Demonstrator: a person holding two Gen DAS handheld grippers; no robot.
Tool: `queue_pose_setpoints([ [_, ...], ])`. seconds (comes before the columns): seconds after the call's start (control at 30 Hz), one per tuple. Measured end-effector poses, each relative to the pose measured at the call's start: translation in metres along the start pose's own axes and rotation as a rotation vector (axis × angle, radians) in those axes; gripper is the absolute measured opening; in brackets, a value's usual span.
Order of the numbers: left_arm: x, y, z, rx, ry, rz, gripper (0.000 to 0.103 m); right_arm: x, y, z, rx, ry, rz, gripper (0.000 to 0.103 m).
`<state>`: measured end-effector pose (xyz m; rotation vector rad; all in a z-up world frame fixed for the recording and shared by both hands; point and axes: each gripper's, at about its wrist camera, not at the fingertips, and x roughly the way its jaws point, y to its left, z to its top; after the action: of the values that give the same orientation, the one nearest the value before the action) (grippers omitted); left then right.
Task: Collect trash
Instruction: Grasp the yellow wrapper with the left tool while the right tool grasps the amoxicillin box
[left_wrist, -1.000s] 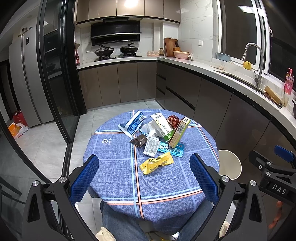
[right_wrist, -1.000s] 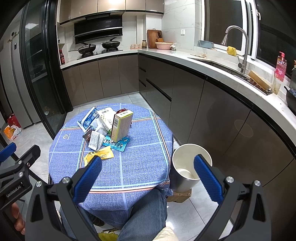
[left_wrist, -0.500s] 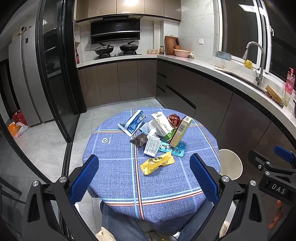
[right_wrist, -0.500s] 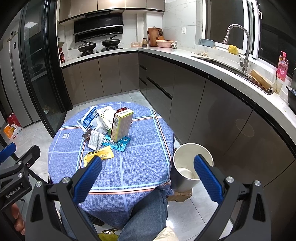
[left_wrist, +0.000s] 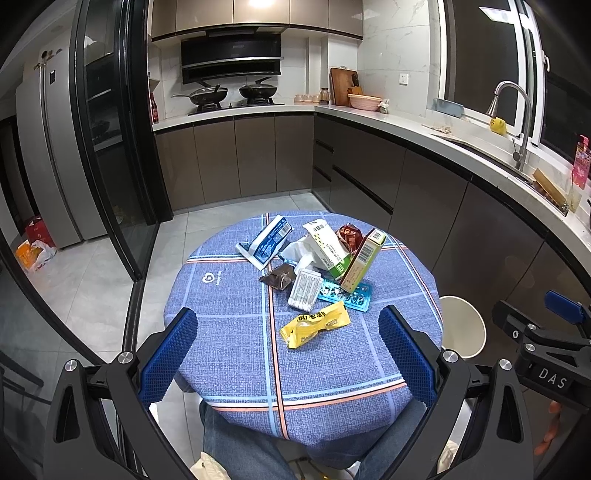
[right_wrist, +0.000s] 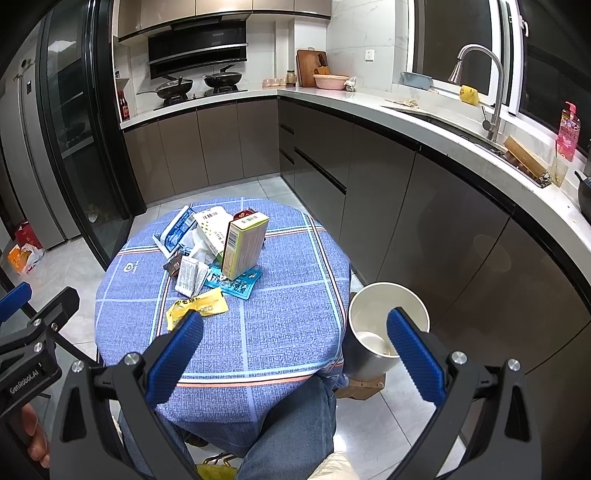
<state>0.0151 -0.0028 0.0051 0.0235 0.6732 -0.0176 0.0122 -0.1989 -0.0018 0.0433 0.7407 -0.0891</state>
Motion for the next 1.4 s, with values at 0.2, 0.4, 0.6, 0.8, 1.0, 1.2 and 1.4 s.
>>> queue_pose_setpoints([
  [0.2, 0.009, 0.001, 0.005, -0.003, 0.019, -0.003, 0.095, 0.01, 0.002, 0.006, -0.003, 0.014, 0.001, 0.1],
  [0.4, 0.027, 0.003, 0.01, -0.009, 0.058, -0.004, 0.095, 0.03, 0.004, 0.011, -0.009, 0.049, 0.005, 0.1],
  [0.6, 0.055, 0.017, 0.02, -0.042, 0.096, -0.037, 0.095, 0.065, 0.009, 0.023, -0.015, 0.048, 0.091, 0.1],
  [0.8, 0.094, 0.044, 0.026, -0.1, 0.117, -0.069, 0.095, 0.133, 0.017, 0.042, 0.023, 0.089, 0.18, 0.1],
  [1.0, 0.121, 0.064, 0.032, -0.141, 0.136, -0.108, 0.095, 0.188, 0.043, 0.072, -0.006, 0.092, 0.186, 0.1],
  [1.2, 0.156, 0.066, 0.028, -0.113, 0.19, -0.181, 0.094, 0.237, 0.05, 0.088, 0.048, 0.137, 0.199, 0.1],
  [1.4, 0.194, 0.052, 0.014, -0.067, 0.302, -0.329, 0.071, 0.251, 0.038, 0.079, 0.101, 0.161, 0.235, 0.077],
])
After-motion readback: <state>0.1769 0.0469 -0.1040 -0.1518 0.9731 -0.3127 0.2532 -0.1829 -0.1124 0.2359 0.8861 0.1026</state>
